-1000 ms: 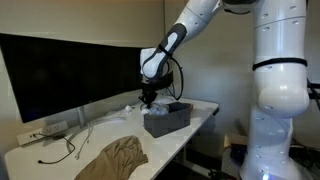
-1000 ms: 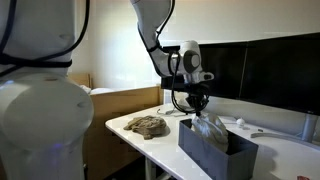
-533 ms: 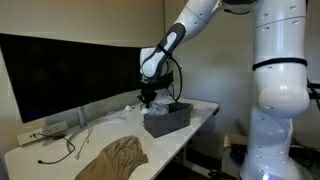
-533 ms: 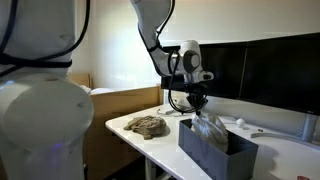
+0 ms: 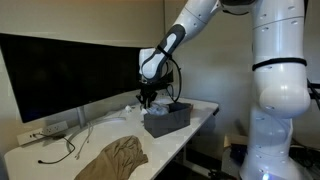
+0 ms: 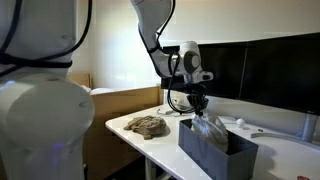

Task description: Pick up the clothes from the table and put them in the box

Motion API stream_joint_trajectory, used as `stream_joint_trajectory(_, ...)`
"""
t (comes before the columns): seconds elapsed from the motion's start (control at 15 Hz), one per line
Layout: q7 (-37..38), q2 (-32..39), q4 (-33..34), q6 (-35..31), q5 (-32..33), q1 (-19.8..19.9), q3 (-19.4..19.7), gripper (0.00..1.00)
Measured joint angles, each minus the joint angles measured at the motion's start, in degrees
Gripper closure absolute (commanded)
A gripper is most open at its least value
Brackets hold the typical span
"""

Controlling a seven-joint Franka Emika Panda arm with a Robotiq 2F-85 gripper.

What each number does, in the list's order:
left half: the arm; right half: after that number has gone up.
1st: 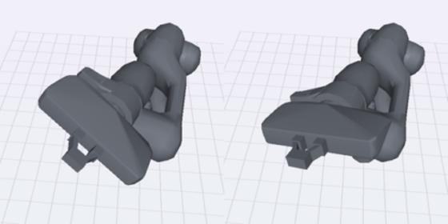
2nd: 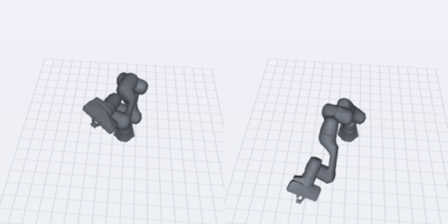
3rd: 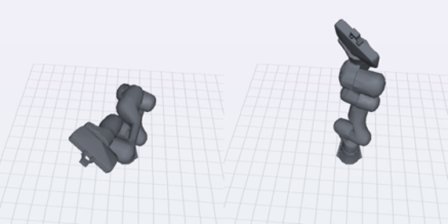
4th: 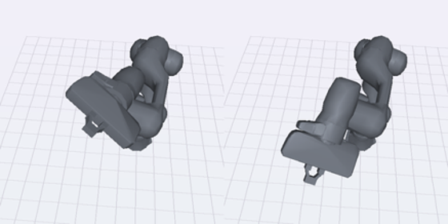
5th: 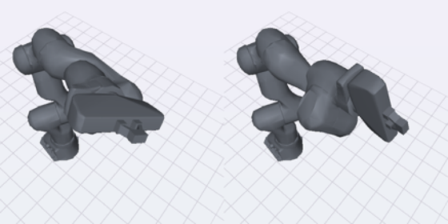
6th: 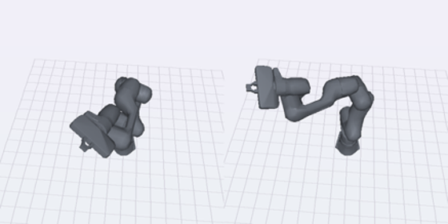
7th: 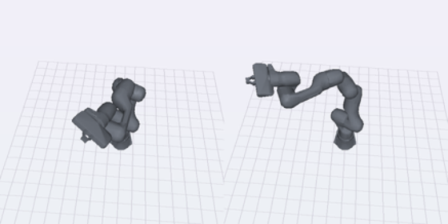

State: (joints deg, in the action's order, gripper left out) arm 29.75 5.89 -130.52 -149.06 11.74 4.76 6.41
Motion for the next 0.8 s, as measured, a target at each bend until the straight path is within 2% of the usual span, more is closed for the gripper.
stream_joint_trajectory(0.2, -0.62, 0.06, -0.15, -2.40, 2.38, -0.01, 1.17, 0.23)
stream_joint_trajectory(0.4, -6.28, -1.95, -0.89, -2.78, 2.68, 1.34, 4.09, 0.02)
stream_joint_trajectory(0.8, -18.18, -4.56, -1.05, -2.77, 0.47, 4.87, 6.66, 0.00)
